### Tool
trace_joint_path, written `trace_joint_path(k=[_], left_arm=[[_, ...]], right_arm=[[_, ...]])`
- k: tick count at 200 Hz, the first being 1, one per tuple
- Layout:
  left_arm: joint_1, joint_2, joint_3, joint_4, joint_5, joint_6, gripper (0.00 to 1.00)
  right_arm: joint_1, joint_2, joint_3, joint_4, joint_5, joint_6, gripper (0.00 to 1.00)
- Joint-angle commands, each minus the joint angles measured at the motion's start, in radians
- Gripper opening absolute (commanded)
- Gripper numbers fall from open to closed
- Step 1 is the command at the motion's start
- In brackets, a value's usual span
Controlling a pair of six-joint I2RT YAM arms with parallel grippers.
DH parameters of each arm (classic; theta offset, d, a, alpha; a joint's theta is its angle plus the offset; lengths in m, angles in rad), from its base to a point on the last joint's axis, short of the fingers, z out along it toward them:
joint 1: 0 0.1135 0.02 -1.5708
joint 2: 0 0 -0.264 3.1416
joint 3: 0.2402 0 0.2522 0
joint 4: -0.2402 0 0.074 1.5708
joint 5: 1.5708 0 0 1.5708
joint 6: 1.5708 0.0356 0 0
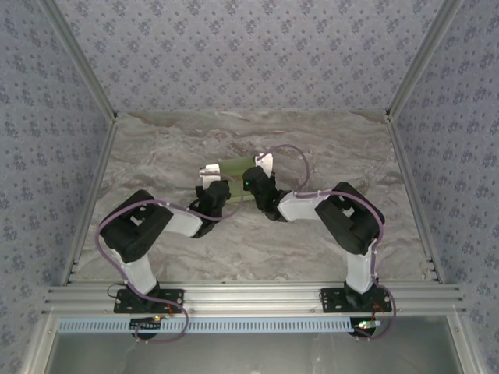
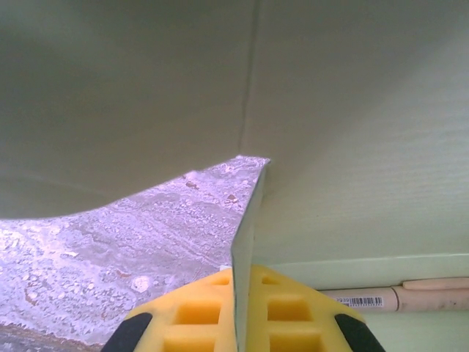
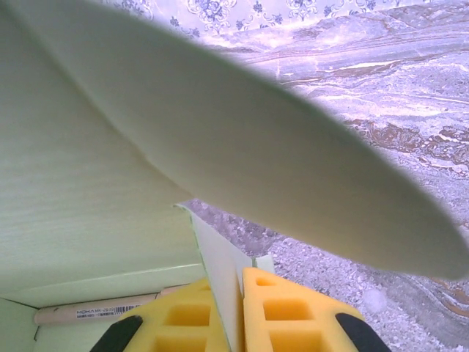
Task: Fold the paper box
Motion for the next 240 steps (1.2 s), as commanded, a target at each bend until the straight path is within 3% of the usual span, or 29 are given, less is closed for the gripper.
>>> trace_joint_path(k=[1, 91, 163, 240], left_arm=[[0.004, 0.026, -0.033, 0.025, -0.089, 0.037, 0.00], [-0.017, 0.079, -0.078, 0.142, -0.131, 0.091, 0.00], [-0.036, 0.109, -0.099, 0.211, -0.153, 0.123, 0.00], [-0.036, 0.136, -0.134, 0.296, -0.161, 0.158, 0.00]], right_arm=[[0.004, -0.013, -0.045, 0.026, 0.067, 0.022, 0.11], [0.034, -0.006, -0.123, 0.123, 0.073, 0.060, 0.12], [0.040, 0.004, -0.133, 0.068, 0.074, 0.180, 0.12], [0.041, 0.004, -0.166, 0.073, 0.073, 0.141, 0.14]])
